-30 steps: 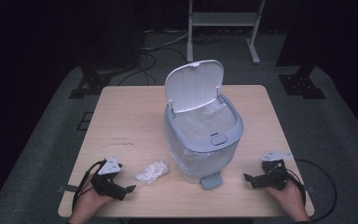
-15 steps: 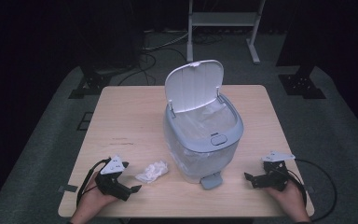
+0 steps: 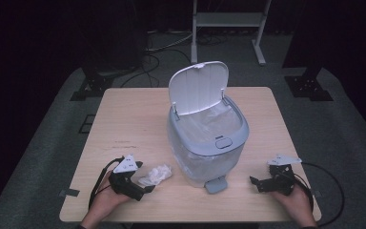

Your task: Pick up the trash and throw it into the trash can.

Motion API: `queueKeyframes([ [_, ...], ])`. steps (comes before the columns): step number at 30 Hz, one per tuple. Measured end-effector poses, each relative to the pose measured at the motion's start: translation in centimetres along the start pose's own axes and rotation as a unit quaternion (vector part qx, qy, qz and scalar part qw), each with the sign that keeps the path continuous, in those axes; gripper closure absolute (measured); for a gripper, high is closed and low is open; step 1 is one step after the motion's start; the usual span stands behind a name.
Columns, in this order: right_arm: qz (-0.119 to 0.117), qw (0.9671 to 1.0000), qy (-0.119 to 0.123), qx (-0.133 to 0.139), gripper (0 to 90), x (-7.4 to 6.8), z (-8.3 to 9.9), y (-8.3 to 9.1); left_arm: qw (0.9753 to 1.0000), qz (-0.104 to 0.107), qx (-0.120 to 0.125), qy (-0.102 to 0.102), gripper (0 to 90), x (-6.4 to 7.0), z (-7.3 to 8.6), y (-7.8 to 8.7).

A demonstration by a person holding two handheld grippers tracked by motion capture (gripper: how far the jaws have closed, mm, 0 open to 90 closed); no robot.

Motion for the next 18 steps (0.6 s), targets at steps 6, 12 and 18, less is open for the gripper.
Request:
queueKeyframes([
  [6,0.001,1.0000,0.002,0.000,0.0,0.0,0.0,0.0,0.9999,0.009,0.005,0.000,1.7,0.0,-0.5,-1.2],
  [12,0.001,1.0000,0.001,0.000,0.0,0.0,0.0,0.0,0.9999,0.007,0.012,-0.006,6.1,-0.2,-1.0,-2.4],
  [18,0.000,1.0000,0.001,0.000,0.0,0.0,0.0,0.0,0.9998,0.019,0.002,-0.005,21.6,-0.1,-1.0,-3.2],
])
Point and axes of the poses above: each handheld gripper's, and its own axes: y roughly backward along the jaws, z roughly out of its underside, x roughly to its right, the point moved 5 cm from there along -y, roughly forward along the jaws, and after that the axes turned 8 degrees about -y, right-handed, at the moved point
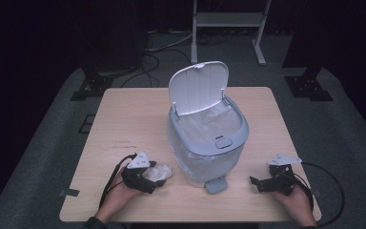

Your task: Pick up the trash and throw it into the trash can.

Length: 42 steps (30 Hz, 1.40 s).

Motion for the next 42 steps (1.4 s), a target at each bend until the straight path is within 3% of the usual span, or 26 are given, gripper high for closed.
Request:
queueKeyframes([
  [11,0.000,1.0000,-0.001,-0.001,0.0,0.0,0.0,0.0,0.9998,-0.001,-0.017,0.003,42.0,-0.2,0.4,0.0],
  [18,0.001,1.0000,0.000,0.001,0.0,-0.1,0.1,0.1,0.9997,-0.001,-0.010,0.024,56.5,-0.3,0.3,0.4],
  [21,0.000,1.0000,0.000,0.001,0.0,-0.1,0.1,0.1,0.9997,-0.003,-0.009,0.022,61.2,-0.4,0.3,0.8],
  [33,-0.002,1.0000,0.003,0.000,0.0,-0.1,0.0,-0.1,0.9995,0.006,-0.001,0.032,64.3,-0.1,-0.1,1.8],
  [42,0.000,1.0000,0.001,0.001,0.0,-0.1,0.0,-0.1,0.9989,0.018,0.022,0.038,65.4,-0.4,-1.1,3.3],
])
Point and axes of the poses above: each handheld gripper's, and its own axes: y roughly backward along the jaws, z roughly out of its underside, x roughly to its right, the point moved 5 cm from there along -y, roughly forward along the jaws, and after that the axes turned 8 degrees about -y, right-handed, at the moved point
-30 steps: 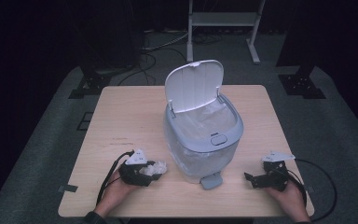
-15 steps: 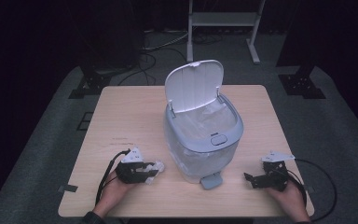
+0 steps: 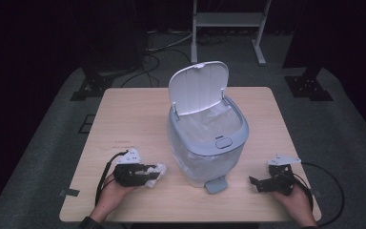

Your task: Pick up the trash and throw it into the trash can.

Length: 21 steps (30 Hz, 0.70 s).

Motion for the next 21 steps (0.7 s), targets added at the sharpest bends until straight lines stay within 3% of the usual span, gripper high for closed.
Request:
queueKeyframes([
  [9,0.000,1.0000,0.000,0.000,0.0,0.0,0.0,0.0,0.9998,0.009,0.016,0.002,66.2,-0.1,-0.8,1.2],
  [21,0.000,1.0000,-0.001,0.000,0.0,0.0,0.0,0.0,0.9984,0.038,0.043,0.002,67.1,0.2,-2.8,2.5],
])
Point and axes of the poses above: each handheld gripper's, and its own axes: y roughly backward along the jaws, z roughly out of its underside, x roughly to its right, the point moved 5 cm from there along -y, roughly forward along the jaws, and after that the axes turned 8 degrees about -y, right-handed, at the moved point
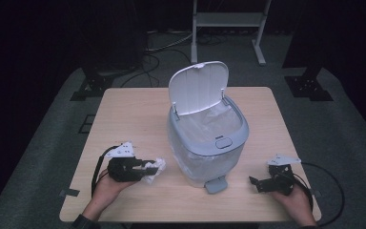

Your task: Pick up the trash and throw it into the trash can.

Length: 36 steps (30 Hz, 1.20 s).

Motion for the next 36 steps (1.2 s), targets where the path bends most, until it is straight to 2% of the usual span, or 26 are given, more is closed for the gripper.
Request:
queueKeyframes([
  [13,0.001,1.0000,-0.001,0.000,0.0,0.0,0.0,0.0,0.9993,0.026,0.027,-0.009,67.2,0.4,-2.9,1.3],
  [23,0.002,1.0000,-0.001,0.001,0.0,-0.1,0.1,0.1,0.9972,0.044,0.058,-0.018,67.2,0.4,-5.7,2.8],
  [36,0.002,1.0000,-0.002,0.001,0.0,-0.1,0.1,0.1,0.9942,0.065,0.078,-0.034,67.2,0.6,-8.7,4.1],
])
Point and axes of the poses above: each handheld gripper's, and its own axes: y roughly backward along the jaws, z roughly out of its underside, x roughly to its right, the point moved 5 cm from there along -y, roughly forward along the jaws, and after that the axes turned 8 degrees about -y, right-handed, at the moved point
